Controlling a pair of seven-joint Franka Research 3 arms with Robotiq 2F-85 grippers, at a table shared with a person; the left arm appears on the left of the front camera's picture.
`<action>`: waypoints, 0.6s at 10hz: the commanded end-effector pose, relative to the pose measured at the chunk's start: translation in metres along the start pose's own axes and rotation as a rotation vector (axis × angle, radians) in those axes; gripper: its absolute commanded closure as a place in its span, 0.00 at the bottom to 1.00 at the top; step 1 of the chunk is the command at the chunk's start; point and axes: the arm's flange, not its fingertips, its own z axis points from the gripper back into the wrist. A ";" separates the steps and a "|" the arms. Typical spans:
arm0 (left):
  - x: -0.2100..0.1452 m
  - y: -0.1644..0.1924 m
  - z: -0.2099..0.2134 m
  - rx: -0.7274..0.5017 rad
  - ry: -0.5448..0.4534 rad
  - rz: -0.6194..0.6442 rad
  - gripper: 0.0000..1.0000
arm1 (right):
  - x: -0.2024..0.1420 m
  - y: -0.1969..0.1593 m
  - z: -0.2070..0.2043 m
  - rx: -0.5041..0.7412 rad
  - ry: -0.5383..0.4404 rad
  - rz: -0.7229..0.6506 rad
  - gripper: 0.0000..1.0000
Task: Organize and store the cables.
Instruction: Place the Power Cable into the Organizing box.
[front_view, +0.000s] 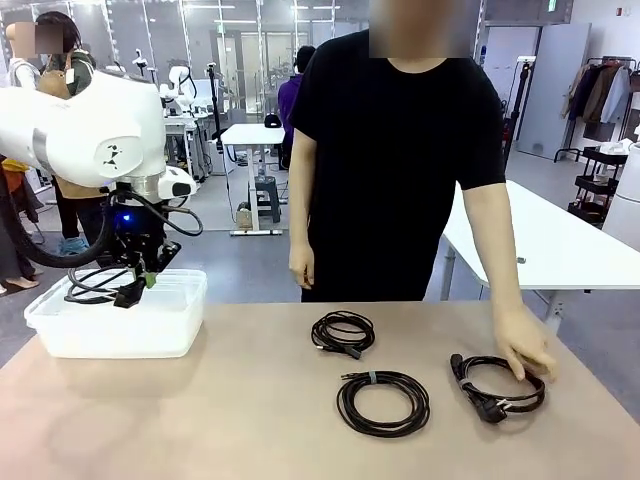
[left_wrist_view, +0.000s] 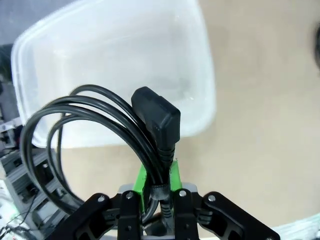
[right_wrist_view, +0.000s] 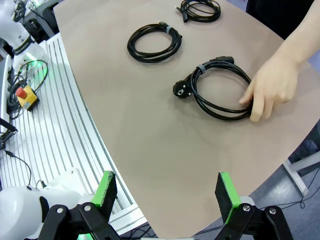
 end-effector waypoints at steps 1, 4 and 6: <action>0.051 0.005 -0.010 0.013 0.057 -0.006 0.80 | -0.001 0.000 0.001 0.004 -0.012 0.017 0.00; 0.086 0.023 -0.044 0.022 0.113 -0.010 0.80 | -0.001 0.000 0.001 0.004 -0.012 0.017 0.00; 0.102 0.029 -0.063 -0.031 0.189 -0.003 0.80 | -0.001 0.000 0.001 0.004 -0.012 0.017 0.00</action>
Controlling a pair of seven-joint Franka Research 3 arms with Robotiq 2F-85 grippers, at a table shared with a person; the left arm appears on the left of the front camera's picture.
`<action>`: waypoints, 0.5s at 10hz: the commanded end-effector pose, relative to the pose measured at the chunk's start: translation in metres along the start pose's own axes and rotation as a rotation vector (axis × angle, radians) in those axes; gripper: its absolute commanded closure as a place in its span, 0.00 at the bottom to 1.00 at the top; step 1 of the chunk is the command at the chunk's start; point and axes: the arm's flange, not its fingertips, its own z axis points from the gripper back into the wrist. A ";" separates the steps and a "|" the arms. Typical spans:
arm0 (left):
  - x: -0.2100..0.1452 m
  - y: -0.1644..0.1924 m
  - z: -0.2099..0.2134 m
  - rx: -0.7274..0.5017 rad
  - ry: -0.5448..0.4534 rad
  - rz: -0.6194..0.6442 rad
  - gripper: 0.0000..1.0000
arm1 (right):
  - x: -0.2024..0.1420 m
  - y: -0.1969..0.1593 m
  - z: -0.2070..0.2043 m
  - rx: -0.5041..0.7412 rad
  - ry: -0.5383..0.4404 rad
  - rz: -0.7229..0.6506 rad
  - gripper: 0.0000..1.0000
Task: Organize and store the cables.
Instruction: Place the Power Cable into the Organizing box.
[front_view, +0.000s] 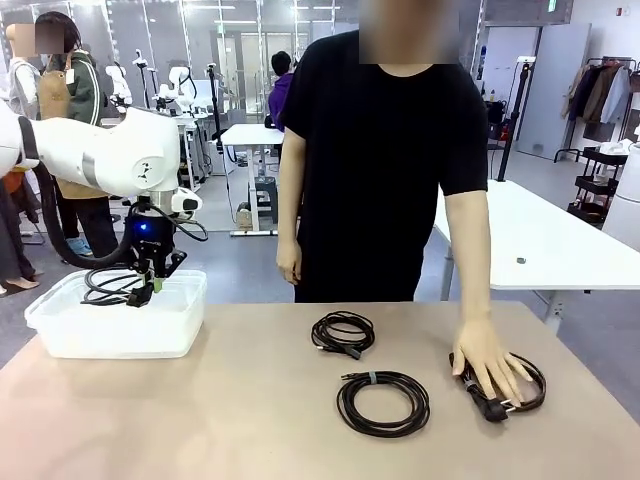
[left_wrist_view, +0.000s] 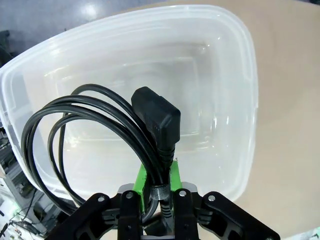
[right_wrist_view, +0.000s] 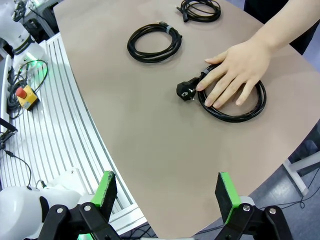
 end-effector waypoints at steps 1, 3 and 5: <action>0.025 0.008 0.000 -0.021 0.074 -0.020 0.80 | -0.001 0.000 0.001 0.004 -0.013 0.017 0.00; 0.035 0.013 -0.016 -0.032 0.096 -0.024 0.63 | -0.001 0.000 0.001 0.004 -0.013 0.017 0.00; 0.034 0.012 -0.017 -0.031 0.073 -0.039 0.43 | -0.001 0.000 0.001 0.004 -0.013 0.017 0.00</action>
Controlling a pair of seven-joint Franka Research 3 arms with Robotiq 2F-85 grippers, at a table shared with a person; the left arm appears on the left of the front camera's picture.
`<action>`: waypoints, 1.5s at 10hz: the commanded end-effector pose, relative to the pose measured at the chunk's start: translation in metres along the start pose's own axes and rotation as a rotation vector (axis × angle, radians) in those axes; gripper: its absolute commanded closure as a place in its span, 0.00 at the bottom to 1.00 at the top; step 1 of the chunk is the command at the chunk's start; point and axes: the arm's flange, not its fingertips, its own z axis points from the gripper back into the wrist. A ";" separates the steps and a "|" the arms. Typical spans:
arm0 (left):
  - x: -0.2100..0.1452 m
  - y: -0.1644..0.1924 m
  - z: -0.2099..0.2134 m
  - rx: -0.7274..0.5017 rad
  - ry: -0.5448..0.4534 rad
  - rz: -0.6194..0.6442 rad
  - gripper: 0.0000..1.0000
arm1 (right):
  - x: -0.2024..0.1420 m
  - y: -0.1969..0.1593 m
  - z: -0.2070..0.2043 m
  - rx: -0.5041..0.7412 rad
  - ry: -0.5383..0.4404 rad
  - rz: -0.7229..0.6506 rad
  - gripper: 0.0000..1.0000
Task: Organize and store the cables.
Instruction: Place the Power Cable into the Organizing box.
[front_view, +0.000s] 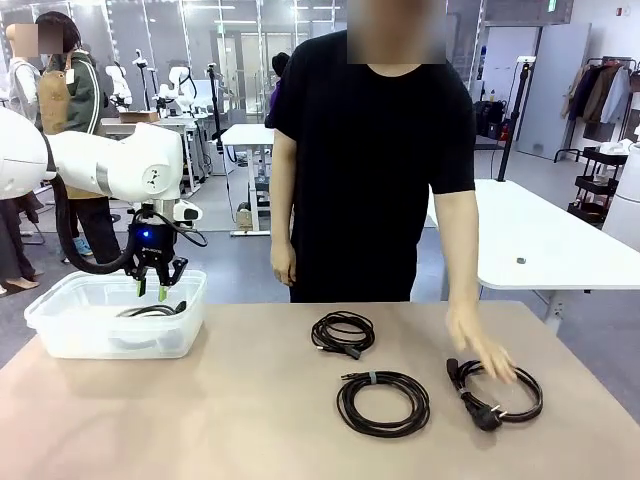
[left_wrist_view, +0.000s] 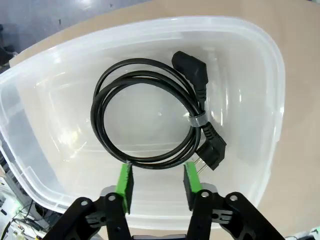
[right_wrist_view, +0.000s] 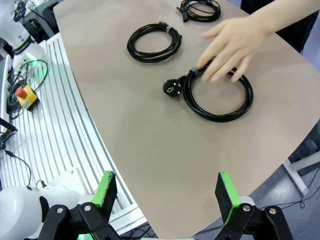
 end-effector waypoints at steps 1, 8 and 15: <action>-0.002 0.005 0.013 -0.018 -0.011 -0.026 0.48 | -0.001 0.000 0.001 0.004 -0.014 0.017 0.00; -0.052 0.013 0.002 -0.087 -0.071 0.045 0.00 | -0.001 0.000 0.001 0.004 -0.014 0.017 0.00; -0.029 0.008 0.013 -0.051 -0.034 0.021 0.00 | -0.001 0.000 0.001 0.004 -0.014 0.017 0.00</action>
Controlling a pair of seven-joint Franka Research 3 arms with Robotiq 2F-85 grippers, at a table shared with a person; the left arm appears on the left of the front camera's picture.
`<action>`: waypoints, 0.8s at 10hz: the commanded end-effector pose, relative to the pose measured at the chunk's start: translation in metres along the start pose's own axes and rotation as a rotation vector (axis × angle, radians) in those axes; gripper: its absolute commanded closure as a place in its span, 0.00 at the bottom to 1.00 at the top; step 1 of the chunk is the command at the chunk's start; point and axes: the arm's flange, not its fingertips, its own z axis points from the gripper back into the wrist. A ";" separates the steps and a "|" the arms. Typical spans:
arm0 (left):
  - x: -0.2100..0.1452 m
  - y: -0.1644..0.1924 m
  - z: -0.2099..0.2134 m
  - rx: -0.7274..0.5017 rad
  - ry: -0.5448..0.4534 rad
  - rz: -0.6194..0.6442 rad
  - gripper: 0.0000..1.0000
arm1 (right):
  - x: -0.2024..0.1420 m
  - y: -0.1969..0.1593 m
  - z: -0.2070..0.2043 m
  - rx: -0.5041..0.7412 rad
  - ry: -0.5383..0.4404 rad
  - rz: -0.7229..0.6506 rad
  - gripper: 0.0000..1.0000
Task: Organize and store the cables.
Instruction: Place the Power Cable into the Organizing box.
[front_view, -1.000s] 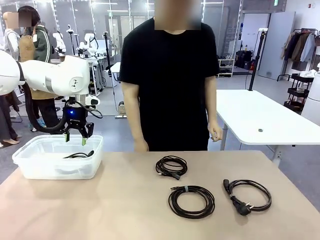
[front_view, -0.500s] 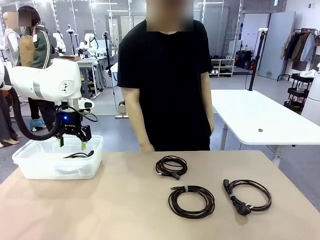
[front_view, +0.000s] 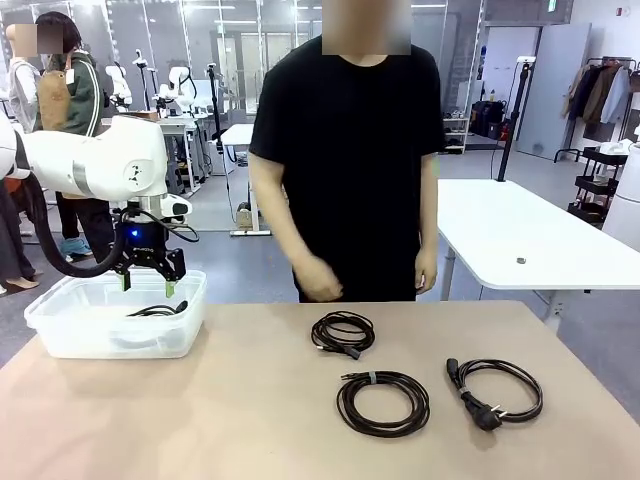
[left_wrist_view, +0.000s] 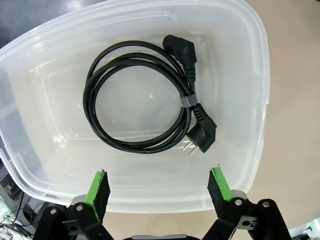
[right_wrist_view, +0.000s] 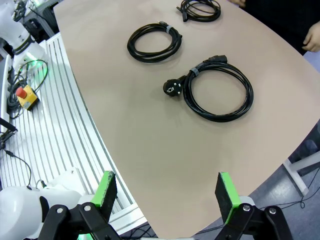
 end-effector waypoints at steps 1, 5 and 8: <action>0.005 0.001 0.003 0.017 0.015 -0.003 0.00 | -0.001 0.000 0.002 0.003 -0.014 0.018 0.00; 0.001 0.000 0.001 0.000 0.001 0.001 0.00 | -0.001 0.000 0.002 0.003 -0.014 0.018 0.00; -0.037 0.004 0.039 -0.161 -0.144 -0.154 0.00 | -0.001 0.000 0.002 0.003 -0.014 0.018 0.00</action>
